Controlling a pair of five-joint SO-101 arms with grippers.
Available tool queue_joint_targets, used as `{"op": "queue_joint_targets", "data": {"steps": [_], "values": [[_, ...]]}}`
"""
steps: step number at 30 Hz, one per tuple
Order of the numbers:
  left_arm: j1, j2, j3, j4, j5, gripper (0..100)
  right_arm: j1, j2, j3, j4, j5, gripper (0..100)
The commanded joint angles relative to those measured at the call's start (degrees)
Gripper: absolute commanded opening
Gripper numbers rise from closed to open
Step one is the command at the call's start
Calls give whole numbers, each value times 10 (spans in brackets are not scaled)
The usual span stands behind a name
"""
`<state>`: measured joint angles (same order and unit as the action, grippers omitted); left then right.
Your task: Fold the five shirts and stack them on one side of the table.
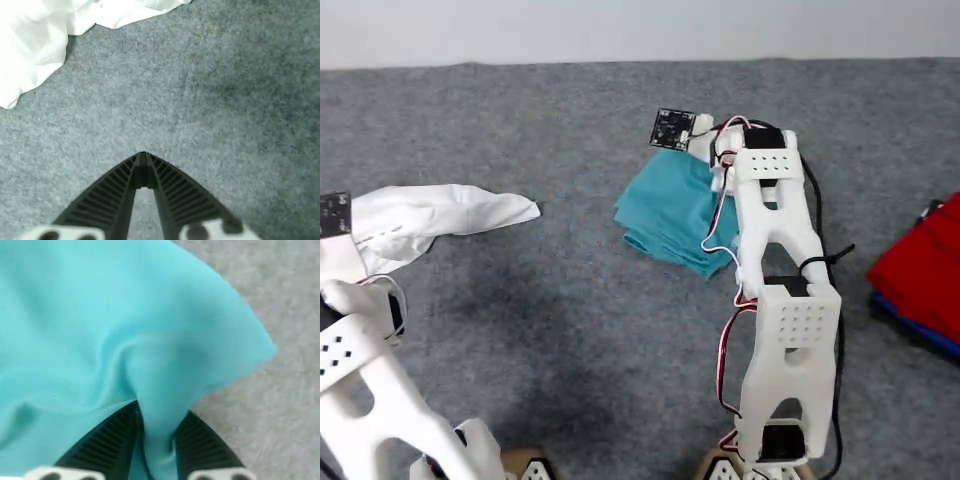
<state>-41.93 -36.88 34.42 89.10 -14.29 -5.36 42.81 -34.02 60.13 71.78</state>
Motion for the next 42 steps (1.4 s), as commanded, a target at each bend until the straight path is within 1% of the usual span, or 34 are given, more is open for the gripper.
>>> {"op": "queue_joint_targets", "data": {"steps": [1,3,7,14,16,19,20,22,24,25,27,30,35,39,42], "values": [[3,-4,-18,5,-4,4,11,-20,-20,-15,-59,176],[3,-4,-19,6,-4,4,15,-30,-20,-9,-106,198],[3,-4,-19,7,-4,4,22,-51,-20,2,-145,201],[3,-4,-18,7,-4,4,23,-109,-20,12,-251,199],[3,-4,-18,8,-4,4,22,-128,-20,33,-308,199],[3,-4,-18,8,-4,4,23,-141,-20,73,-425,191],[3,-4,-18,8,-3,4,24,-142,-20,83,-466,174],[3,-2,-17,8,-2,4,26,-141,-19,97,-528,110],[3,1,-17,8,-2,4,27,-138,-18,95,-574,15],[4,1,-17,7,-2,4,29,-133,-18,95,-591,3],[4,1,-17,7,-2,4,39,-112,-18,94,-616,34],[4,1,-17,7,-3,4,58,-62,-18,58,-637,7],[4,1,-17,7,-4,4,101,24,-18,-15,-636,9],[4,1,-17,7,-4,4,115,64,-20,-23,-636,9],[4,0,-17,7,-4,4,112,47,-20,-21,-639,9]]}}
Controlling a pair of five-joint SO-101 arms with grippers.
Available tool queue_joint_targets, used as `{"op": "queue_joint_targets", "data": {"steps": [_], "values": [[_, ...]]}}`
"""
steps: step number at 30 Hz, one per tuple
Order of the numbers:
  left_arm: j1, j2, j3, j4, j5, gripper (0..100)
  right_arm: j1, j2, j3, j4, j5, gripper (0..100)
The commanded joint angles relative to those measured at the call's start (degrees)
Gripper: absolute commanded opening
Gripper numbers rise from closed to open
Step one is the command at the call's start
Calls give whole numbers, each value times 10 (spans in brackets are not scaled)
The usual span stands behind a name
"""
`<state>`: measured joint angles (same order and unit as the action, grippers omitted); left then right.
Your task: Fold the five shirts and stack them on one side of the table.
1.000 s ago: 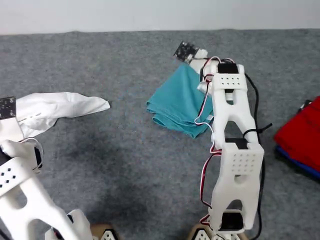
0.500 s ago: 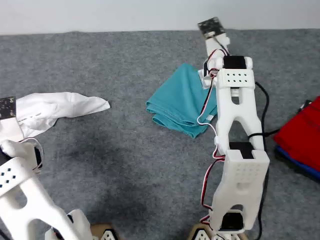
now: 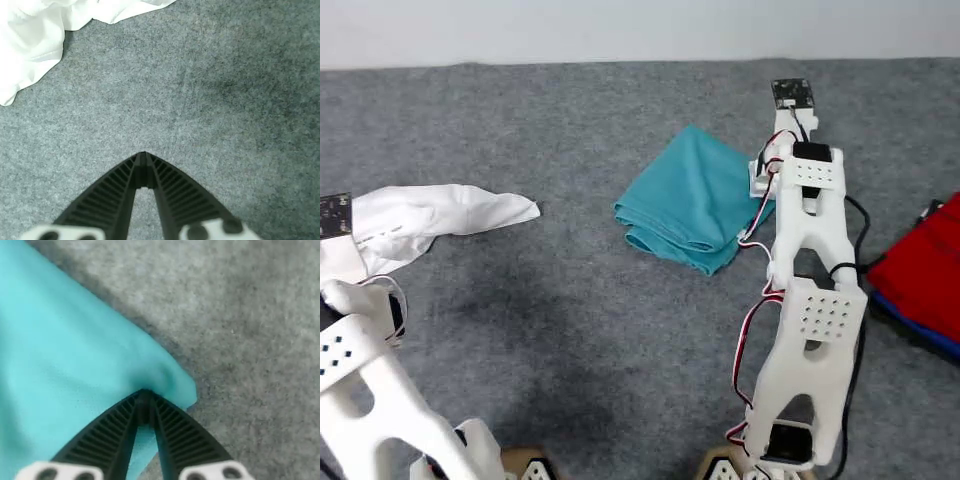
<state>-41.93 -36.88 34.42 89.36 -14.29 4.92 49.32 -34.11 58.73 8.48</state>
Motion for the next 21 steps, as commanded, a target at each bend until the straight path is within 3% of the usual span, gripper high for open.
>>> {"op": "queue_joint_targets", "data": {"steps": [1,8,17,21], "values": [[4,-1,-17,4,-4,4,7,-32,-19,-4,-7,9],[4,1,-17,2,-4,4,-36,-139,-19,36,-29,9],[4,1,-17,1,-4,4,-61,-188,-19,182,-298,15],[4,2,-17,1,-4,4,-80,-189,-19,202,-400,25]]}}
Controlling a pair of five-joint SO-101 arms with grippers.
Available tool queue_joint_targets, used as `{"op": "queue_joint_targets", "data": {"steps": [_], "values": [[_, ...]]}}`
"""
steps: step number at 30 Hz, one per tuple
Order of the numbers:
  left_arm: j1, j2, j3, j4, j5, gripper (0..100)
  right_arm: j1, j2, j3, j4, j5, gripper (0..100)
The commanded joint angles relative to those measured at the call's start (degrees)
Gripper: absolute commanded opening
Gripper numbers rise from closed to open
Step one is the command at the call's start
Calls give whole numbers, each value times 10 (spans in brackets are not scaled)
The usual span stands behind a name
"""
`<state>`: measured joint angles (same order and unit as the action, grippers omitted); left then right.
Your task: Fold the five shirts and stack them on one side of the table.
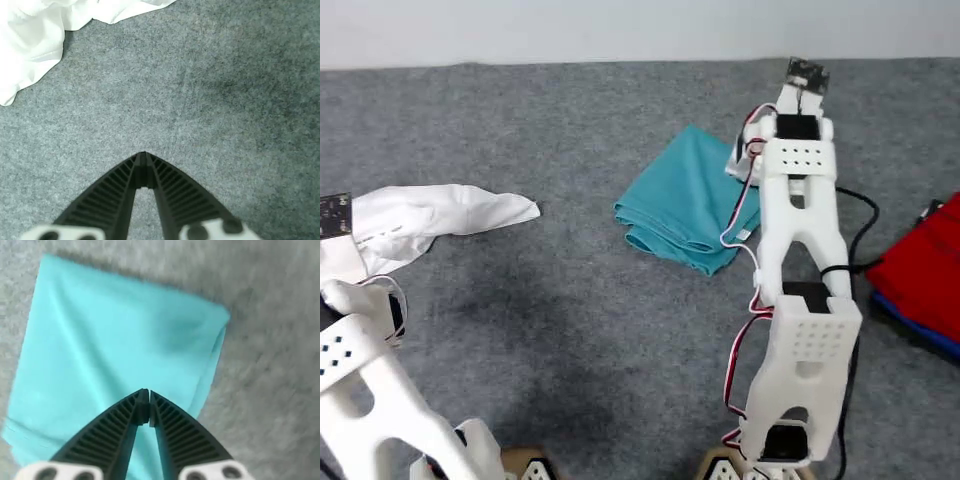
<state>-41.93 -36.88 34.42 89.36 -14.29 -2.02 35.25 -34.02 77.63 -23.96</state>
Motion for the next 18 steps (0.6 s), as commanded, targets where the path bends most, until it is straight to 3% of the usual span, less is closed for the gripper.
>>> {"op": "queue_joint_targets", "data": {"steps": [1,3,7,9,18], "values": [[4,2,-17,1,-4,4,-15,-47,-20,15,-107,46],[4,2,-17,1,-4,4,-28,-46,-19,19,-151,132],[4,2,-17,1,-4,4,-58,-46,-18,13,-178,388],[4,2,-17,1,-4,4,-70,-45,-18,-2,-189,466],[4,2,12,0,-5,4,-71,14,-21,-51,-210,455]]}}
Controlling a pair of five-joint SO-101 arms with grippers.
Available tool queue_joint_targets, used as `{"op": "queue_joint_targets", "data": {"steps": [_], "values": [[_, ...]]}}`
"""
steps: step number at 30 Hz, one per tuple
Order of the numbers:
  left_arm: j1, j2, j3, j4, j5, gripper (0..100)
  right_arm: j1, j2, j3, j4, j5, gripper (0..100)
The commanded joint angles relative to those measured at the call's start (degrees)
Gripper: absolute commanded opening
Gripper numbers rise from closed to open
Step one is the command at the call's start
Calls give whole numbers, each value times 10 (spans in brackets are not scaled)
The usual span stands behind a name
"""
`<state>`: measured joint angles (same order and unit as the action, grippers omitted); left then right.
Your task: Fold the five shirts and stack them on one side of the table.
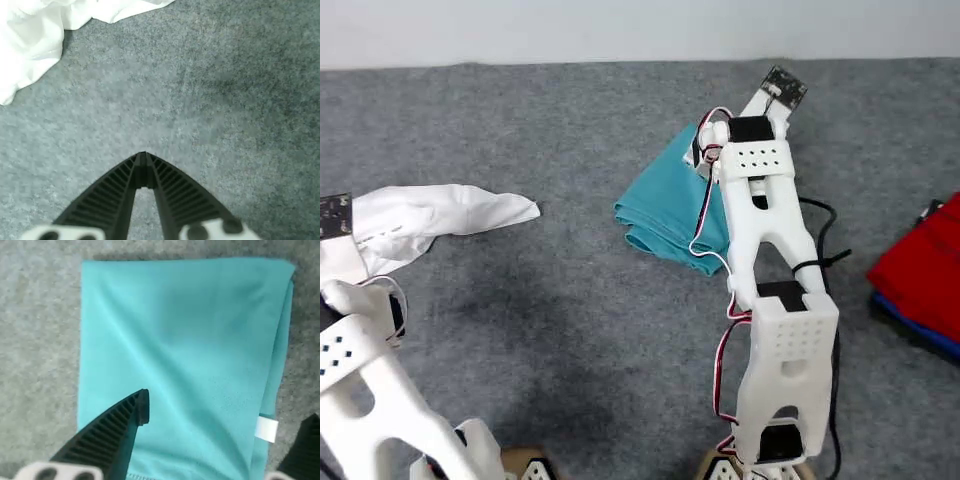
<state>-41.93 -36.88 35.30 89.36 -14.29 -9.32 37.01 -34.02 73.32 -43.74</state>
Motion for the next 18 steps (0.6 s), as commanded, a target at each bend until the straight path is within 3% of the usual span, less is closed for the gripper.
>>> {"op": "queue_joint_targets", "data": {"steps": [1,15,18], "values": [[4,2,9,-6,-5,4,4,0,-21,-7,-13,455],[4,1,27,-36,-5,4,4,108,-21,-102,-9,452],[4,1,27,-37,-5,4,4,132,-21,-116,-9,381]]}}
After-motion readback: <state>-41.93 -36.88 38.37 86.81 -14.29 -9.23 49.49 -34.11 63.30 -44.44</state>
